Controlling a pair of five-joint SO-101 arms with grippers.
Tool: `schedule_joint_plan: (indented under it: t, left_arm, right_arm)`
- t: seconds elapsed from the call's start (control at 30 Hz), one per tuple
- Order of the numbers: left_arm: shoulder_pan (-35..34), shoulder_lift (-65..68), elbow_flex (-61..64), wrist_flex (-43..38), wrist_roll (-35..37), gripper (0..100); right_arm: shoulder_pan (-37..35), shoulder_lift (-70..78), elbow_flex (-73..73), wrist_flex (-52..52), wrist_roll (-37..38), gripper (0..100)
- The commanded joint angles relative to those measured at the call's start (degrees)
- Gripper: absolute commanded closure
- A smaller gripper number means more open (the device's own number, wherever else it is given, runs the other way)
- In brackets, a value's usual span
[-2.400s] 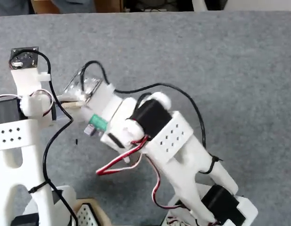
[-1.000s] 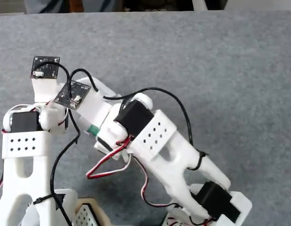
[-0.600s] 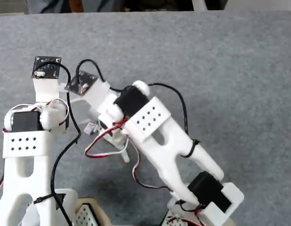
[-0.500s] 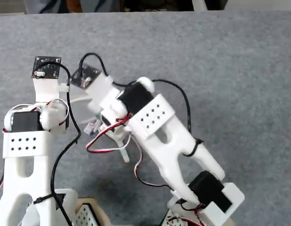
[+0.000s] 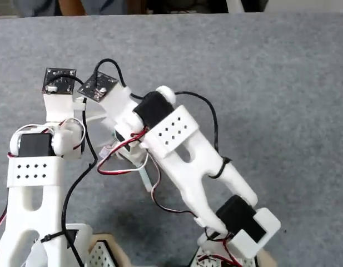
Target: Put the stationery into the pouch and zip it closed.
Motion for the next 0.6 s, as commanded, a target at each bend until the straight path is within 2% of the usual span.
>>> schedule_joint_plan:
  t: [0.0,0.27,0.57]
  left_arm:
    - [1.7,2.5,8.2,-0.2,0.8,97]
    - [1.8,2.5,8.3,-1.7,0.3,97]
    - [2.1,2.5,8.3,-1.6,0.3,97]
  right_arm:
    - [0.4,-0.2,1.4,0.6,-1.8,98.6]
    - [0.4,-0.2,4.7,0.6,-2.4,98.6]
    - [0.8,0.4,-2.0,0.5,-4.6,98.5]
